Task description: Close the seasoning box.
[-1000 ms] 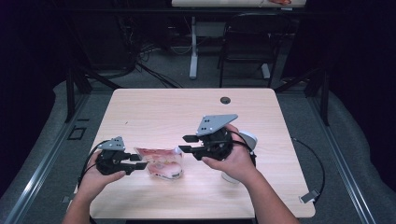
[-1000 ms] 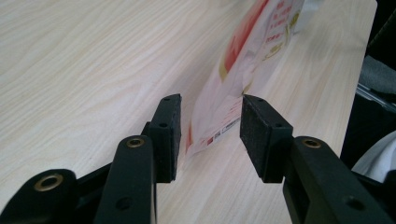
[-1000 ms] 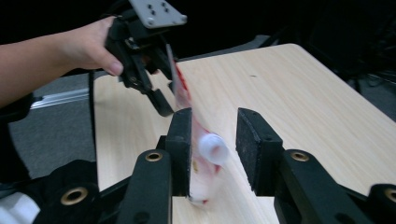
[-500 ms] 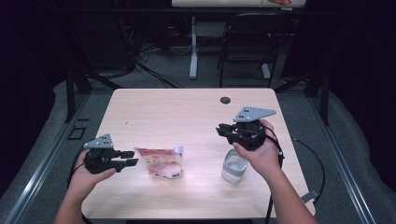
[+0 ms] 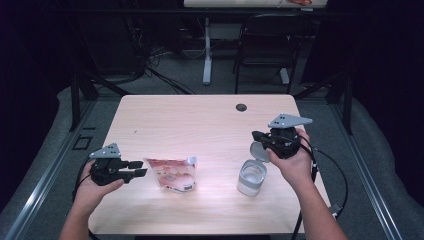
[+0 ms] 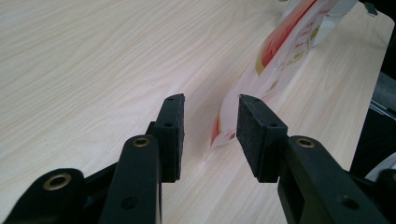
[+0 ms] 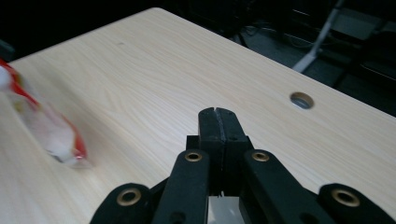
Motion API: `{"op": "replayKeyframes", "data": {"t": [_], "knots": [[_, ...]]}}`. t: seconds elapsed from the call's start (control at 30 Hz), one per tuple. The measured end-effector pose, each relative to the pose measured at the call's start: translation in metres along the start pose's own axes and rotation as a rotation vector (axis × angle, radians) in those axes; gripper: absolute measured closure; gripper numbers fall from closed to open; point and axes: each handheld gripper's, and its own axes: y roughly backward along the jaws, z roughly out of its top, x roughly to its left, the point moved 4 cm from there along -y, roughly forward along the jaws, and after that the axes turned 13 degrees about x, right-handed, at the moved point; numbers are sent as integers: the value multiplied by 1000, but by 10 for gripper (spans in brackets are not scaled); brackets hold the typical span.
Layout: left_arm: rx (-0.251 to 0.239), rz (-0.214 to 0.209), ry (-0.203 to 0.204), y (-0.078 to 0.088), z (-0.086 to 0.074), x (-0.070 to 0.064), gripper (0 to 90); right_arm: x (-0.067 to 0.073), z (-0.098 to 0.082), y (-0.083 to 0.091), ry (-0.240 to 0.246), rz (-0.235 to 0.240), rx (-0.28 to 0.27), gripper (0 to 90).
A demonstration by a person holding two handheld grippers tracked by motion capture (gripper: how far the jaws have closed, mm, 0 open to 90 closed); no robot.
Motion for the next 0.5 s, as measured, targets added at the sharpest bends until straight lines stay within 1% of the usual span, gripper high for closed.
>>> {"op": "replayKeyframes", "data": {"t": [0.03, 0.2, 0.33, 0.5], "knots": [[1, 0, 0, 0, 0, 0, 622, -3, -3, -1, -8, -8, 7, 900], [4, 0, -2, -1, 0, 0, 624, -18, -17, -2, -69, -37, 5, 900], [7, -3, -4, -2, 0, -1, 624, -29, -26, -1, -111, -52, 0, 900], [6, 1, -1, -3, 0, 0, 624, -43, -38, -1, -162, -65, 12, 900]]}}
